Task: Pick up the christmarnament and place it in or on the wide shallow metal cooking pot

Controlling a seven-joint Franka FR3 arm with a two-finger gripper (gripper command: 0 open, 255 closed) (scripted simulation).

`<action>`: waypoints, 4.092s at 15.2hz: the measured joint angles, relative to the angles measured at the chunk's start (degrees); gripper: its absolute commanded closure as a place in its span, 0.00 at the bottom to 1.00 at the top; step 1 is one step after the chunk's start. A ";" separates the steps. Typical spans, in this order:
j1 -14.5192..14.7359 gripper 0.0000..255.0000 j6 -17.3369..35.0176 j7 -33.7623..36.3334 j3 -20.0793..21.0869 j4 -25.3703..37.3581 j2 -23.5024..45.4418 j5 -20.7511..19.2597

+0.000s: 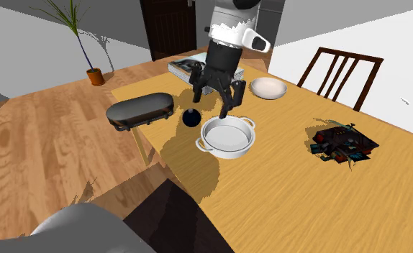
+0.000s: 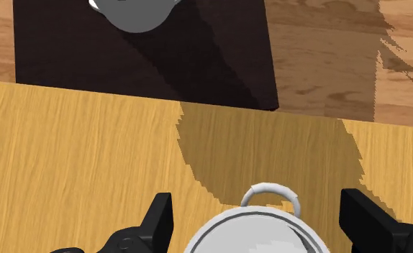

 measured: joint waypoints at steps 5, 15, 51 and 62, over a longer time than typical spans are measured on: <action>1.07 0.00 1.54 8.07 3.48 8.08 12.63 0.84; 5.50 0.00 0.06 23.95 6.83 29.30 38.13 0.36; 10.96 1.00 -2.00 34.64 6.47 49.67 61.18 0.37; 10.70 1.00 -7.95 36.37 7.06 52.59 57.87 1.07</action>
